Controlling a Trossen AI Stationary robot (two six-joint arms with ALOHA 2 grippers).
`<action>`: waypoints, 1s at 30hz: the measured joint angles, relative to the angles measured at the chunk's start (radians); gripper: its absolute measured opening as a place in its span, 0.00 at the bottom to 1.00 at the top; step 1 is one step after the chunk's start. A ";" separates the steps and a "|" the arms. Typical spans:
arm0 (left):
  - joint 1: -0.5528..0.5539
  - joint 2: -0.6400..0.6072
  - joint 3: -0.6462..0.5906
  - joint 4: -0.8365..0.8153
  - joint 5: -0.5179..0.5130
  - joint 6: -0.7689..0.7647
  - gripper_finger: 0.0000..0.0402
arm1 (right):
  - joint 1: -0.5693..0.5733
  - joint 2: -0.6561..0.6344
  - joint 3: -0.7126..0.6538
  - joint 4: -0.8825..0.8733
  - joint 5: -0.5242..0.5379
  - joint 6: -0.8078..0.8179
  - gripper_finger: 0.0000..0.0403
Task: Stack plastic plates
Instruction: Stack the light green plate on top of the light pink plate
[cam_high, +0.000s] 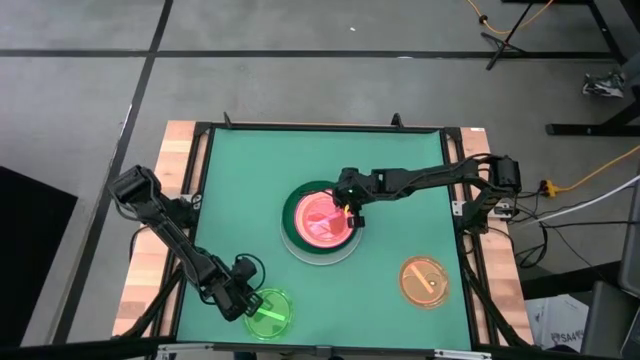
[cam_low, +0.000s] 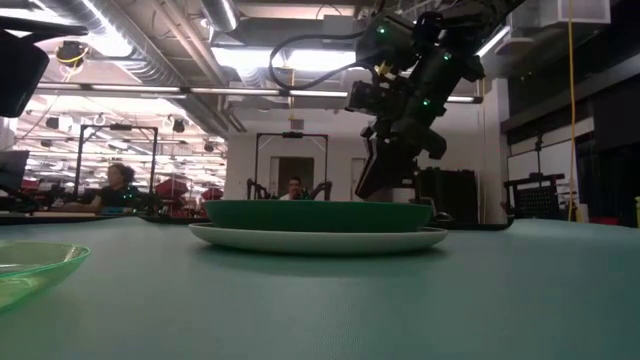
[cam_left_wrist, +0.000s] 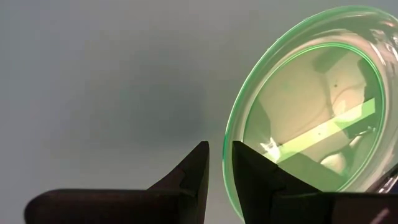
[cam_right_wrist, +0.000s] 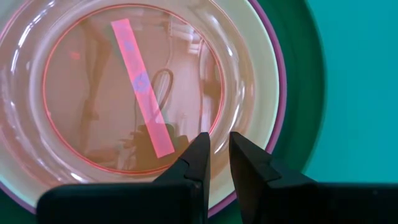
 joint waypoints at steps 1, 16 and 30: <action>0.000 0.000 0.000 0.000 0.000 0.000 0.16 | 0.000 0.000 0.000 0.000 0.000 0.000 0.13; 0.001 0.054 0.003 0.037 -0.004 0.008 0.16 | 0.000 0.000 0.000 0.000 0.000 0.000 0.13; 0.002 0.060 0.002 0.040 -0.001 0.008 0.15 | 0.000 0.000 0.000 0.000 0.000 0.000 0.13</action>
